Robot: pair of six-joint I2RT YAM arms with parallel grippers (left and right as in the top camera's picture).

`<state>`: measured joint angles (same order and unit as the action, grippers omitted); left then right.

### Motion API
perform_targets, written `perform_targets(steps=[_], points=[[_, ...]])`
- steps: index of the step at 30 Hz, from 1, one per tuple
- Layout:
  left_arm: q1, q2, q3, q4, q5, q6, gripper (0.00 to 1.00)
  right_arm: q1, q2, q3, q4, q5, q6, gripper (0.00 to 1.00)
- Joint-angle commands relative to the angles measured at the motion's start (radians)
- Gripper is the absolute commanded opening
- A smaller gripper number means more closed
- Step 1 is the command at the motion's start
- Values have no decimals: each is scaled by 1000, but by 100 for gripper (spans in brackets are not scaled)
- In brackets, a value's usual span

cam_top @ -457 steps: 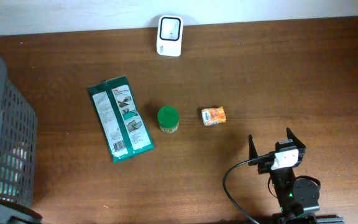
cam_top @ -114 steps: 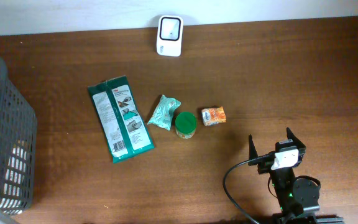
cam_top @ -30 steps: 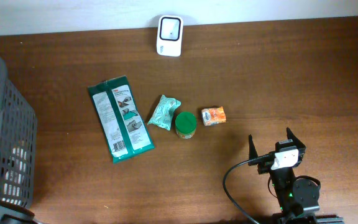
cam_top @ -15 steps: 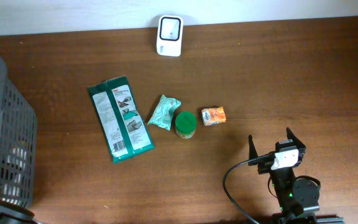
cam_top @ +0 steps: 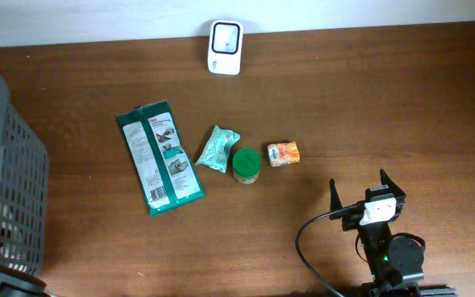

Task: Scan the item barcode
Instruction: 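Grasp the white tube with gold cap and lift it out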

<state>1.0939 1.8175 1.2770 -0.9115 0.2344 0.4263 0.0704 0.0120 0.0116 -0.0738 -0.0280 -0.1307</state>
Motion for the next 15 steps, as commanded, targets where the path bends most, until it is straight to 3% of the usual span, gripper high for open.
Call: perform_targets(steps=[1,9,15], points=[[-2,-13,193,-83,-22,-115,0,-5,-8,-6,-1,-13,7,98],[-160,-110,748,-266,-22,-254,0,-5,-8,-6,-1,-13,7,98],[-399,-214,953,-283,-22,-258,0,-5,-8,-6,-1,-13,7,98]])
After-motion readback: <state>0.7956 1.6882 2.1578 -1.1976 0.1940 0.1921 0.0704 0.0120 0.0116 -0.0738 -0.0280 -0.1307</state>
